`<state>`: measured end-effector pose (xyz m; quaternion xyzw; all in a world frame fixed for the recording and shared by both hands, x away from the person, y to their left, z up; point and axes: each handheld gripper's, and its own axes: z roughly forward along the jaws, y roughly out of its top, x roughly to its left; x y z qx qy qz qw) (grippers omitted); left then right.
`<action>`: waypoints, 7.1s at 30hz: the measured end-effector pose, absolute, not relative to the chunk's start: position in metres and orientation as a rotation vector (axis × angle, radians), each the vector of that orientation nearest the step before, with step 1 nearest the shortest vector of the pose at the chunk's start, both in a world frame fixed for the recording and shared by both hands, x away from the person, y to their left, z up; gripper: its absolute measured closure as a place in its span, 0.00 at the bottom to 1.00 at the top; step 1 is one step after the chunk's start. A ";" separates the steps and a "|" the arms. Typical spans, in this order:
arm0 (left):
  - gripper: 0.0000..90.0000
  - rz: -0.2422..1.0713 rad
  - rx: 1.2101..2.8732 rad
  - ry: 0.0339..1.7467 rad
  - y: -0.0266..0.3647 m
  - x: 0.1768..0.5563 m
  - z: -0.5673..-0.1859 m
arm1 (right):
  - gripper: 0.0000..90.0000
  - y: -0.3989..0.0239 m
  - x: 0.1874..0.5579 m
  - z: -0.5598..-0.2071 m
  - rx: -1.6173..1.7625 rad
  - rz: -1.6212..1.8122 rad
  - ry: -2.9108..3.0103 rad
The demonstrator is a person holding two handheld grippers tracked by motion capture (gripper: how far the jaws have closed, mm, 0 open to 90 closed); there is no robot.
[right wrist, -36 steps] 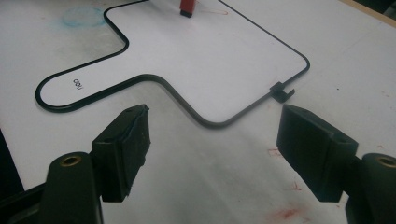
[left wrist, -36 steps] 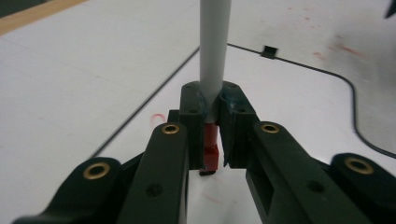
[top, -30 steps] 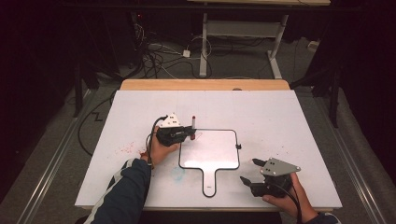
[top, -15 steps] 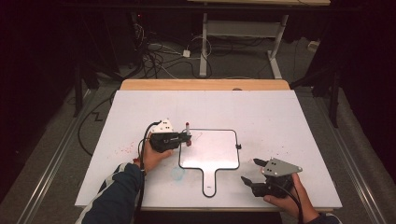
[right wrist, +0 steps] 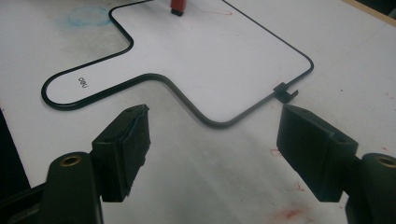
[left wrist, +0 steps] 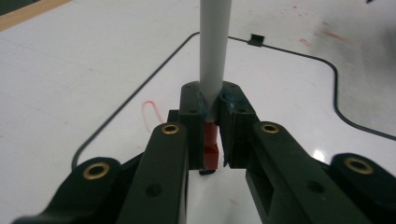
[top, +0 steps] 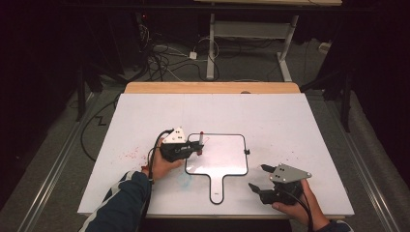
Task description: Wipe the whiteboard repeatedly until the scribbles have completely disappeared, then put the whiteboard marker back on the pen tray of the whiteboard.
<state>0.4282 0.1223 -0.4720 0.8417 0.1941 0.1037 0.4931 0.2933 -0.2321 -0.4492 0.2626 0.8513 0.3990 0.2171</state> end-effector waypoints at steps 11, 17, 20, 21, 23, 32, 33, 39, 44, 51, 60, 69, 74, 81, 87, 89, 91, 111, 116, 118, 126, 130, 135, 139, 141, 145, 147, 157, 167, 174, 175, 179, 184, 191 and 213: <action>0.87 0.268 2.024 0.536 0.104 0.471 -0.471 | 0.30 -0.232 0.293 -0.451 0.719 1.108 2.367; 0.87 0.271 2.033 0.552 0.093 0.482 -0.470 | 0.30 -0.232 0.293 -0.450 0.710 1.107 2.368; 0.87 0.249 2.035 0.541 0.090 0.480 -0.470 | 0.30 -0.232 0.293 -0.450 0.711 1.107 2.370; 0.87 0.234 2.033 0.544 0.091 0.479 -0.469 | 0.30 -0.232 0.293 -0.450 0.709 1.111 2.372; 0.87 0.226 2.042 0.528 0.090 0.475 -0.469 | 0.30 -0.233 0.293 -0.450 0.708 1.107 2.372; 0.87 0.247 2.033 0.560 0.101 0.474 -0.470 | 0.30 -0.232 0.292 -0.449 0.703 1.103 2.368; 0.87 0.248 2.040 0.552 0.102 0.472 -0.469 | 0.30 -0.232 0.292 -0.449 0.704 1.105 2.369; 0.87 0.256 2.046 0.527 0.115 0.460 -0.470 | 0.30 -0.235 0.292 -0.449 0.712 1.108 2.361; 0.87 0.291 2.050 0.536 0.120 0.459 -0.470 | 0.30 -0.233 0.292 -0.449 0.703 1.107 2.361; 0.87 0.284 2.001 0.581 0.105 0.463 -0.474 | 0.30 -0.231 0.293 -0.450 0.700 1.104 2.372; 0.87 0.250 2.009 0.572 0.095 0.462 -0.473 | 0.30 -0.232 0.293 -0.450 0.700 1.105 2.370; 0.87 0.285 2.065 0.533 0.117 0.443 -0.468 | 0.30 -0.233 0.293 -0.449 0.701 1.101 2.371; 0.87 0.252 2.051 0.537 0.128 0.436 -0.470 | 0.30 -0.230 0.292 -0.450 0.691 1.095 2.378; 0.87 0.203 2.073 0.478 0.128 0.413 -0.469 | 0.30 -0.232 0.291 -0.449 0.695 1.099 2.373; 0.87 0.182 2.076 0.465 0.136 0.396 -0.470 | 0.30 -0.231 0.291 -0.448 0.693 1.102 2.370; 0.87 0.189 2.086 0.458 0.139 0.391 -0.469 | 0.30 -0.231 0.290 -0.448 0.692 1.102 2.369; 0.87 0.200 2.088 0.462 0.142 0.387 -0.468 | 0.30 -0.231 0.291 -0.448 0.692 1.101 2.368; 0.87 0.244 2.054 0.389 0.121 0.375 -0.447 | 0.31 -0.233 0.298 -0.445 0.749 1.122 2.284; 0.87 0.243 2.068 0.388 0.117 0.375 -0.445 | 0.33 -0.235 0.300 -0.443 0.790 1.135 2.246; 0.87 0.236 2.066 0.386 0.114 0.375 -0.444 | 0.33 -0.236 0.300 -0.442 0.788 1.152 2.242; 0.87 0.221 2.066 0.377 0.103 0.375 -0.441 | 0.33 -0.234 0.300 -0.440 0.771 1.197 2.273; 0.87 0.215 2.074 0.380 0.097 0.379 -0.441 | 0.34 -0.232 0.303 -0.441 0.765 1.193 2.272; 0.87 0.198 2.063 0.386 0.088 0.382 -0.441 | 0.36 -0.228 0.306 -0.439 0.766 1.216 2.254; 0.87 0.182 2.059 0.397 0.078 0.381 -0.440 | 0.41 -0.228 0.310 -0.434 0.784 1.249 2.259; 0.87 0.172 2.057 0.402 0.073 0.381 -0.439 | 0.41 -0.226 0.313 -0.431 0.783 1.250 2.253; 0.87 0.168 2.054 0.408 0.063 0.380 -0.439 | 0.43 -0.221 0.317 -0.425 0.779 1.285 2.228; 0.87 0.172 2.062 0.406 0.059 0.380 -0.440 | 0.43 -0.217 0.320 -0.423 0.782 1.303 2.227; 0.87 0.143 2.080 0.381 0.042 0.376 -0.443 | 0.48 -0.196 0.332 -0.415 0.744 1.397 2.235; 0.87 0.112 2.076 0.343 0.034 0.367 -0.441 | 0.65 -0.183 0.334 -0.416 0.729 1.447 2.266; 0.87 0.099 2.082 0.318 0.028 0.365 -0.443 | 0.84 -0.189 0.336 -0.417 0.725 1.467 2.264; 0.87 0.100 2.079 0.321 0.027 0.364 -0.444 | 0.87 -0.189 0.335 -0.417 0.723 1.469 2.265; 0.81 0.128 2.069 0.355 0.024 0.364 -0.445 | 0.90 -0.188 0.334 -0.417 0.717 1.453 2.268; 0.56 0.185 2.083 0.365 0.030 0.361 -0.442 | 0.90 -0.196 0.336 -0.413 0.774 1.405 2.264; 0.29 0.367 2.081 0.378 0.070 0.349 -0.423 | 0.90 -0.213 0.353 -0.416 0.971 1.311 2.330; 0.25 0.606 2.116 0.630 0.185 0.328 -0.435 | 0.80 -0.215 0.433 -0.456 1.347 1.146 2.334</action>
